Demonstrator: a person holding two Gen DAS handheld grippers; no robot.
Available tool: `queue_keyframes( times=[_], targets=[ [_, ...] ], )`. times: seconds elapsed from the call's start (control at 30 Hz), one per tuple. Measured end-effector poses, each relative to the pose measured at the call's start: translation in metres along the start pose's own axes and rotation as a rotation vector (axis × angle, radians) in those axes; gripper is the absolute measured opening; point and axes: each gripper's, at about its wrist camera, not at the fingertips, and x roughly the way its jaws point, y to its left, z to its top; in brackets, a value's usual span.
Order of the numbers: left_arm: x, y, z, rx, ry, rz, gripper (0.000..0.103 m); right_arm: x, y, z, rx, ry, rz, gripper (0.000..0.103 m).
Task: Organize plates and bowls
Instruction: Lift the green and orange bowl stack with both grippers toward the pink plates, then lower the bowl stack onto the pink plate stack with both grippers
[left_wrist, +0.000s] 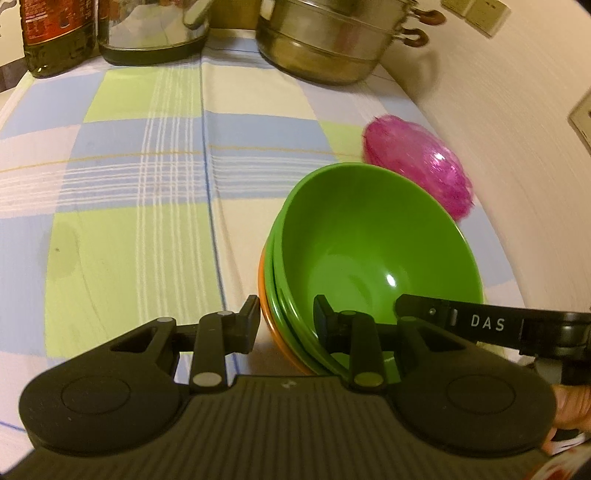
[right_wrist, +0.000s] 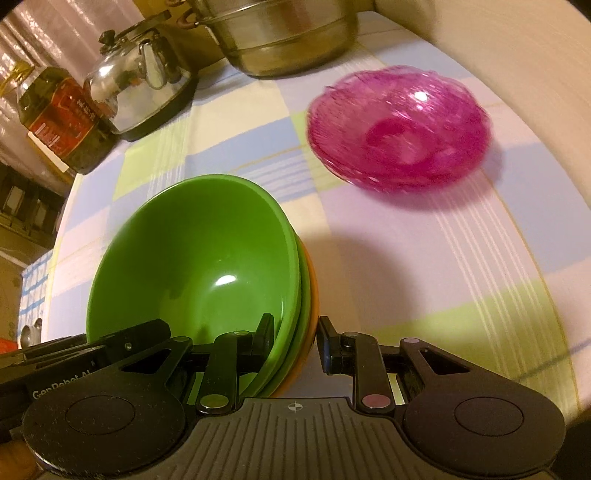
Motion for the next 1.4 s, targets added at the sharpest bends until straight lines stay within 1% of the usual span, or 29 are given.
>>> queue_keyframes(
  times=[0.3, 0.6, 0.8, 1.03, 1.4],
  targets=[
    [-0.006, -0.043, -0.026, 0.047, 0.008, -0.021, 0.027, -0.034, -0.029, -0.026, 0.040, -0.026, -0.024, 0.024],
    [-0.003, -0.084, -0.032, 0.102, 0.014, -0.046, 0.028, -0.062, -0.066, -0.041, 0.095, -0.060, -0.040, 0.024],
    [-0.002, -0.106, -0.033, 0.128, 0.013, -0.060, 0.028, -0.078, -0.084, -0.043, 0.121, -0.091, -0.049, 0.024],
    [0.002, -0.118, -0.027, 0.145, 0.011, -0.069, 0.028, -0.088, -0.096, -0.041, 0.139, -0.110, -0.057, 0.024],
    [0.000, -0.130, -0.010, 0.157, -0.014, -0.077, 0.028, -0.098, -0.100, -0.019, 0.132, -0.141, -0.057, 0.024]
  ],
)
